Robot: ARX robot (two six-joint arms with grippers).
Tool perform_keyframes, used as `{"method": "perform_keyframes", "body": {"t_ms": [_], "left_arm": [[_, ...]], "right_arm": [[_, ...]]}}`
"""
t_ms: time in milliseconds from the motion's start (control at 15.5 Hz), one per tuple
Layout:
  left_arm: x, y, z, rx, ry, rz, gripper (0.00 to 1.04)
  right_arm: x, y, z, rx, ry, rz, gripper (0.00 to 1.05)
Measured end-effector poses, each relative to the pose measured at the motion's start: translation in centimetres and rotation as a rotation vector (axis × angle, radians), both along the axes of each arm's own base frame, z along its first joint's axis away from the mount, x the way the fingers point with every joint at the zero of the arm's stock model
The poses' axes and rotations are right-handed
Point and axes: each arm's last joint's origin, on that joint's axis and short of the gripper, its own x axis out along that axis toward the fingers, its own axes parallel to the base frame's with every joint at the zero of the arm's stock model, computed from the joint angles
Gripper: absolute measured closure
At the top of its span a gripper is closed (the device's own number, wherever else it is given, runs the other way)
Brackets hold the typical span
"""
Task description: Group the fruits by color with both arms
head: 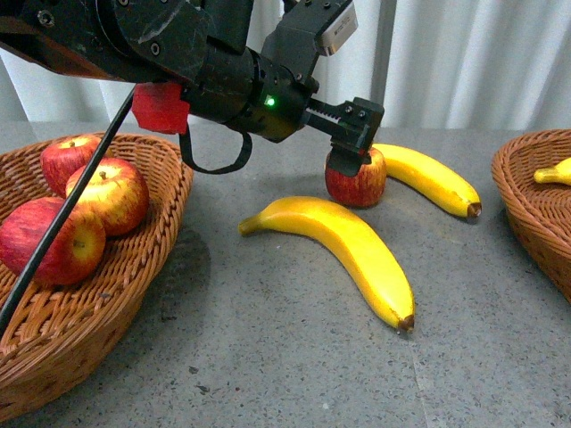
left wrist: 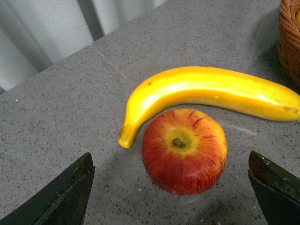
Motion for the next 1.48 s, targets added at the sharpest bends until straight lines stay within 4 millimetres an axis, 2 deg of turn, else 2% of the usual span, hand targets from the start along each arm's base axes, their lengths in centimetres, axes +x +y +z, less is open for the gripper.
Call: {"method": "perform_keyframes", "body": {"t_ms": [386, 450, 579, 965, 1158, 1351, 1480], "left_arm": [[1.4, -0.7, -0.1, -0.007, 0.013, -0.021, 0.07], [1.7, -0.8, -0.5, -0.003, 0.025, -0.022, 0.07], [2.8, -1.8, -2.6, 0.003, 0.067, -0.043, 0.07], [2.7, -2.9, -4.1, -0.01, 0.103, -0.08, 0.07], [2.8, -2.9, -4.0, -0.007, 0.097, -0.073, 0.34], [2.7, -3.2, -3.9, -0.005, 0.072, -0.058, 0.38], [1.6, -3.2, -3.1, 0.014, 0.049, -0.022, 0.39]], "right_arm": [[0.0, 0.0, 0.0, 0.0, 0.0, 0.0, 0.07], [0.0, 0.0, 0.0, 0.0, 0.0, 0.0, 0.07], [0.0, 0.0, 0.0, 0.0, 0.0, 0.0, 0.07], [0.0, 0.0, 0.0, 0.0, 0.0, 0.0, 0.07], [0.0, 0.0, 0.0, 0.0, 0.0, 0.0, 0.07], [0.0, 0.0, 0.0, 0.0, 0.0, 0.0, 0.07], [0.0, 0.0, 0.0, 0.0, 0.0, 0.0, 0.07]]}}
